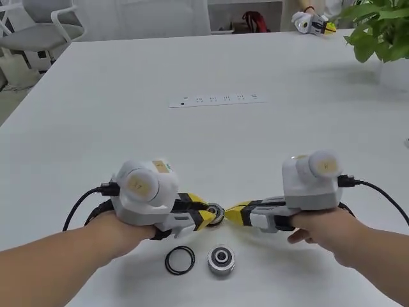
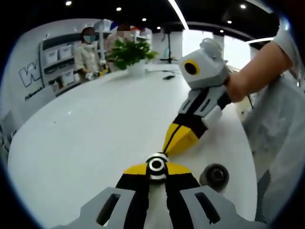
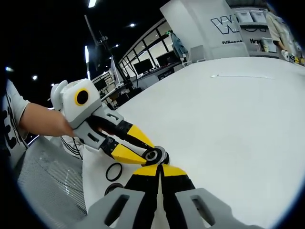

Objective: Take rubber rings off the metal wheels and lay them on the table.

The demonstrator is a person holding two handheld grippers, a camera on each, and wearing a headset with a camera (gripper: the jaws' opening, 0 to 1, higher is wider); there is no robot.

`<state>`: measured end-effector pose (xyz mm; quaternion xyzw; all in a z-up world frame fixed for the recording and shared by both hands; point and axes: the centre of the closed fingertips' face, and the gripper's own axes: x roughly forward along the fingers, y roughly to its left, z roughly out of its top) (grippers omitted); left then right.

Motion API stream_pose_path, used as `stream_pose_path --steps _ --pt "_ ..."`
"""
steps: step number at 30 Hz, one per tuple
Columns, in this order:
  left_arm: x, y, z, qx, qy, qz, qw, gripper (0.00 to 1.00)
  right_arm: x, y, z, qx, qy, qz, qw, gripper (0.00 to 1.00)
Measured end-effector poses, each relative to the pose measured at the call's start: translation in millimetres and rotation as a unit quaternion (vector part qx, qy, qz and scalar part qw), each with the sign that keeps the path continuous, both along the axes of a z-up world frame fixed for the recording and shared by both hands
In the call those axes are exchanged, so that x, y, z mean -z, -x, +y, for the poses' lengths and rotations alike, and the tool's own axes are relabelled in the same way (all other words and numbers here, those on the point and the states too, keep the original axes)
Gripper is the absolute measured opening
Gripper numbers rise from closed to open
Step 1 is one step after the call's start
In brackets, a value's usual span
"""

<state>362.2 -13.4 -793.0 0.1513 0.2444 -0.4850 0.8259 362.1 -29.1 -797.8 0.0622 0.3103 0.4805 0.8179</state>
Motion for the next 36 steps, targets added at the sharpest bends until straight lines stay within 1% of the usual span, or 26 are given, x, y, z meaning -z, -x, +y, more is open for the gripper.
stream_pose_path --steps 8,13,18,19,21,26,28,31,36 --pt "0.3 -0.4 0.4 -0.008 -0.001 0.001 1.0 0.12 -3.6 -0.6 2.3 0.002 -0.009 -0.007 0.9999 0.0" --pt "0.3 -0.3 0.3 -0.013 -0.003 0.0 0.9999 0.12 -5.1 0.0 4.8 0.0 -0.003 -0.01 0.9999 0.0" --pt "0.4 -0.4 0.3 -0.014 -0.003 -0.001 0.9999 0.12 -6.1 0.9 6.8 -0.004 -0.003 -0.009 0.9999 0.0" --pt "0.5 -0.5 0.2 -0.014 -0.004 -0.001 0.9999 0.11 -6.5 1.3 7.4 -0.006 -0.002 -0.011 0.9999 0.0" --pt "0.4 -0.3 0.2 -0.014 -0.004 -0.003 0.9999 0.11 -8.1 2.3 10.1 -0.015 0.006 -0.022 0.9996 0.0" --pt "0.7 -0.6 0.4 -0.016 -0.003 -0.006 0.9998 0.11 -11.5 3.5 14.6 -0.021 -0.008 -0.018 0.9996 0.0" --pt "0.6 -0.6 0.2 -0.017 -0.002 -0.006 0.9998 0.11 -16.8 4.5 18.9 -0.027 -0.017 -0.025 0.9992 0.0" --pt "0.4 -0.5 0.1 -0.016 -0.003 -0.005 0.9998 0.11 -16.3 5.3 20.5 -0.034 -0.012 -0.028 0.999 0.0" --pt "0.1 -0.5 0.0 -0.017 -0.002 -0.006 0.9998 0.12 -19.2 8.2 19.5 -0.032 -0.028 -0.018 0.9989 0.0"
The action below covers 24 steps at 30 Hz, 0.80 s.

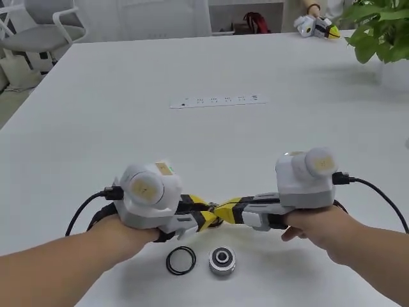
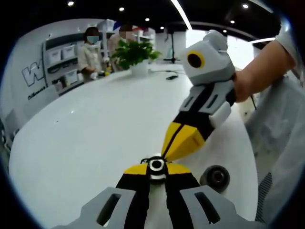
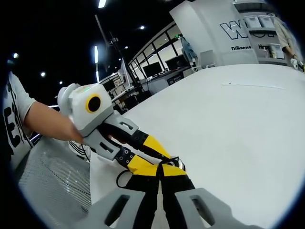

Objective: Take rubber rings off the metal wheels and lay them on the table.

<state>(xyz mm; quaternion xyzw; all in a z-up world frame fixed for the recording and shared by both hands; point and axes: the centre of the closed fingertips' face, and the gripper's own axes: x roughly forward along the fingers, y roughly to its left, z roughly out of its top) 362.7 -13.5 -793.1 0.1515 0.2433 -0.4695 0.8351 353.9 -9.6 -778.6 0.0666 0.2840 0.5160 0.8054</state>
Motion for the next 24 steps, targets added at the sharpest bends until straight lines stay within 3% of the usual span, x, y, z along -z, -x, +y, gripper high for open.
stream_pose_path --steps 3,7,10,24 --pt "-0.2 0.0 0.0 0.0 0.001 0.0 1.0 0.12 -5.6 4.5 4.2 -0.008 -0.024 0.015 0.9996 0.0" --pt "-0.3 0.0 -0.2 0.0 0.0 0.001 1.0 0.12 -4.9 2.2 1.5 -0.001 -0.029 0.02 0.9994 0.0" --pt "-0.6 0.0 -0.4 -0.002 0.0 0.003 1.0 0.12 2.0 -3.2 -5.7 0.016 -0.007 0.014 0.9998 0.0" --pt "-2.5 1.4 3.1 0.005 -0.001 0.003 1.0 0.15 4.9 -3.4 -6.5 0.021 -0.007 0.02 0.9995 0.0"
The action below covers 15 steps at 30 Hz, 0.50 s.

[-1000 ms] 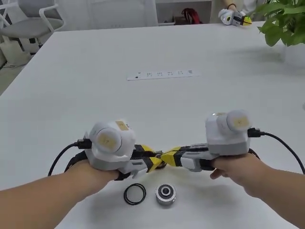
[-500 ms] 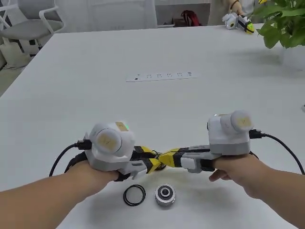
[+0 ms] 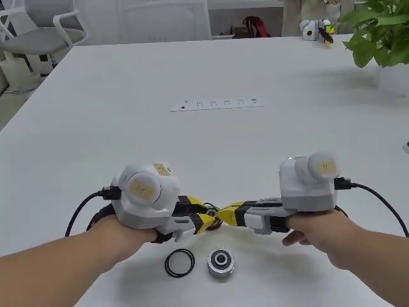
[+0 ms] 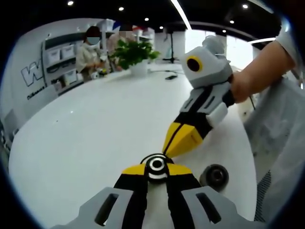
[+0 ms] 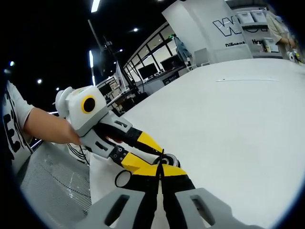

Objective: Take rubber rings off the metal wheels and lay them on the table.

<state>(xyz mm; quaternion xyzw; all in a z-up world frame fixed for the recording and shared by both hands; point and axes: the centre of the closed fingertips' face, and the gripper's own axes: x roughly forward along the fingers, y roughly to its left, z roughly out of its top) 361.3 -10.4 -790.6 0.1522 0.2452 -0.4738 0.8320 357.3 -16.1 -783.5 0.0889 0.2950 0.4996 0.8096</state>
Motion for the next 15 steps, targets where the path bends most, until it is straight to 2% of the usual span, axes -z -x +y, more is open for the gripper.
stream_pose_path --steps 5,8,15 --pt "-5.8 3.5 4.2 0.003 0.01 0.002 0.9999 0.18 -1.5 -0.4 0.1 0.001 -0.003 0.0 1.0 0.0" --pt "-8.6 8.3 5.7 0.007 0.016 0.006 0.9998 0.25 -3.4 0.0 0.8 0.001 -0.007 0.001 1.0 0.0" --pt "-14.1 12.7 13.3 0.011 0.021 0.002 0.9997 0.3 -5.3 0.8 1.5 -0.002 -0.015 0.006 0.9999 0.0"
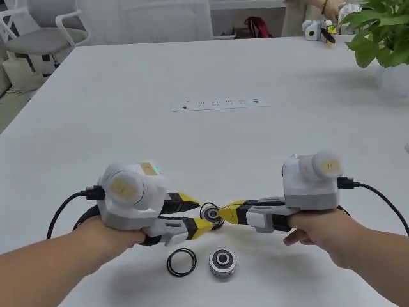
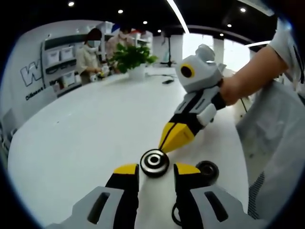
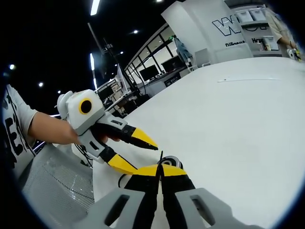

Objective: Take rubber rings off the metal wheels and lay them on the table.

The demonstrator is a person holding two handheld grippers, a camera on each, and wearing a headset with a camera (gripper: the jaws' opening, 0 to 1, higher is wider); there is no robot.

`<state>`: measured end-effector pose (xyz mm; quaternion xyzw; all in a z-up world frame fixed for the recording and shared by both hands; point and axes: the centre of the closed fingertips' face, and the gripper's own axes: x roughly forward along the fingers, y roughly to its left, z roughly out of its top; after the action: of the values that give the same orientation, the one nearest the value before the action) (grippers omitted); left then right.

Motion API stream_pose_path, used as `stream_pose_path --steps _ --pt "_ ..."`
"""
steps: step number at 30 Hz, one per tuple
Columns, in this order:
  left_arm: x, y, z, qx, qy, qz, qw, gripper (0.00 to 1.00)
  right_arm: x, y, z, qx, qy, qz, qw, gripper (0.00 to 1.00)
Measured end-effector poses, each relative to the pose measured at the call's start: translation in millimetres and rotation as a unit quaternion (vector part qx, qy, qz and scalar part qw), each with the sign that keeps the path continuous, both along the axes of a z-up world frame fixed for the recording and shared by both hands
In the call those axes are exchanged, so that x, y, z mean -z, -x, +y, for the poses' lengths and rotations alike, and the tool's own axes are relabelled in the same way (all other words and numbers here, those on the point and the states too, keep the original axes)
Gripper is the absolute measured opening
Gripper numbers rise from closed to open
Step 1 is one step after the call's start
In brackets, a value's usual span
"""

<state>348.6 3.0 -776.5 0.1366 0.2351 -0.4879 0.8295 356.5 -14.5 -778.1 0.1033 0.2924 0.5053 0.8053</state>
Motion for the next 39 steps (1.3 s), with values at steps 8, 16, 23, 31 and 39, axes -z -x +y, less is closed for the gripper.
stream_pose_path --steps 8,16,23,31,39 --pt "-11.5 4.8 10.7 -0.002 0.008 -0.006 1.0 0.38 -5.3 2.4 2.6 -0.008 -0.011 0.003 0.9999 0.0" --pt "-16.5 8.9 22.8 -0.007 0.011 -0.004 0.9999 0.46 -12.1 6.6 5.6 -0.015 -0.021 0.002 0.9997 0.0" --pt "-30.5 14.4 30.7 -0.012 0.031 -0.008 0.9994 0.52 -22.0 11.6 10.3 -0.023 -0.031 0.001 0.9993 0.0" --pt "-40.4 21.8 44.6 -0.021 0.046 -0.008 0.9987 0.59 -30.6 20.9 17.4 -0.036 -0.039 0.001 0.9986 0.0" --pt "-47.2 25.8 60.2 -0.037 0.053 -0.01 0.9979 0.62 -40.9 33.3 28.0 -0.055 -0.049 0.001 0.9973 0.0"
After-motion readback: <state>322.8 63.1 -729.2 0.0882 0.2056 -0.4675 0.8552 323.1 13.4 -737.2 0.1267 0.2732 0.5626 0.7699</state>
